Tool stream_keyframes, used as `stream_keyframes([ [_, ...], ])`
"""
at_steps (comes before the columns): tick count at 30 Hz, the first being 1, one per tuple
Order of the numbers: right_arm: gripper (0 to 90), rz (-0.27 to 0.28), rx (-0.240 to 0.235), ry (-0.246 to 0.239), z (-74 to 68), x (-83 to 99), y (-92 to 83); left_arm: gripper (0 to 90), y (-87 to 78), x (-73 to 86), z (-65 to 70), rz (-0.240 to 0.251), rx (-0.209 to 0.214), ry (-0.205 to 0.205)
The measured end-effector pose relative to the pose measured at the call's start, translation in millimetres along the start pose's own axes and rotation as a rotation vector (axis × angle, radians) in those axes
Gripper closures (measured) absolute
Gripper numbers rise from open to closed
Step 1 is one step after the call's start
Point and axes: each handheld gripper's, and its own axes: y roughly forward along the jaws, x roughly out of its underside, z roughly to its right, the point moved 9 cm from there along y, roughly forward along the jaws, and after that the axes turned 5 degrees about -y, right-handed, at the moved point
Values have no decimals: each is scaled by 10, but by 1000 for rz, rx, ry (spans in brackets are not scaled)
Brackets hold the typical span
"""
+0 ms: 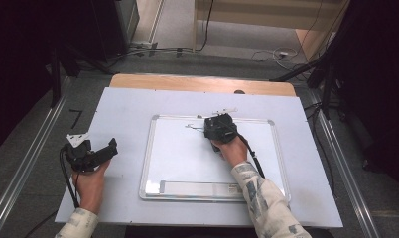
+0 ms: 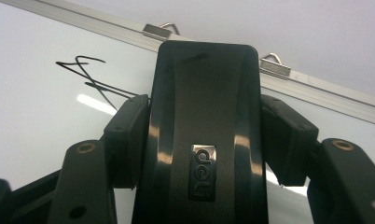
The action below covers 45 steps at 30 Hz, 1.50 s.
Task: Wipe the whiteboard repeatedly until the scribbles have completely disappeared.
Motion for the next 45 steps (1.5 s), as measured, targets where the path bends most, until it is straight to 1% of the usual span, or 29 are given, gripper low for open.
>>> stream_keyframes([
  [2, 365, 0, -1, -2, -11, -7, 4, 64, 4, 3, -4, 0, -2, -3],
  [4, 365, -1, -12, 3, -6, -2, 0, 64, 5, 5, -10, -1, -2, -3],
  [7, 365, -2, -10, 6, 14, 12, -10, 64, 4, 6, -14, -1, -1, -4],
  [11, 365, -7, -2, 14, 96, 54, -41, 64, 7, 8, -18, -2, -1, -3],
  [17, 365, -5, 15, 45, 286, 147, -107, 64, 12, 14, -9, -5, -2, 0],
  [25, 366, -13, 57, 92, 656, 292, -206, 64, 23, 17, 2, -8, -2, 2],
  [27, 366, -12, 64, 104, 720, 311, -217, 64, 23, 15, 6, -7, -1, 2],
  [28, 366, -13, 62, 111, 725, 313, -219, 64, 25, 15, 8, -7, 0, 2],
  [30, 365, -13, 73, 103, 717, 308, -215, 64, 27, 15, 13, -6, 1, 2],
  [31, 365, -12, 72, 109, 707, 303, -210, 64, 28, 14, 16, -6, 1, 2],
  [34, 365, -10, 74, 99, 660, 278, -192, 64, 31, 13, 22, -7, 2, 3],
  [40, 365, -9, 56, 73, 462, 191, -131, 64, 27, 8, 26, -5, 6, 2],
  [45, 365, -13, 31, 38, 246, 107, -76, 65, 23, 5, 20, -4, 7, 2],
])
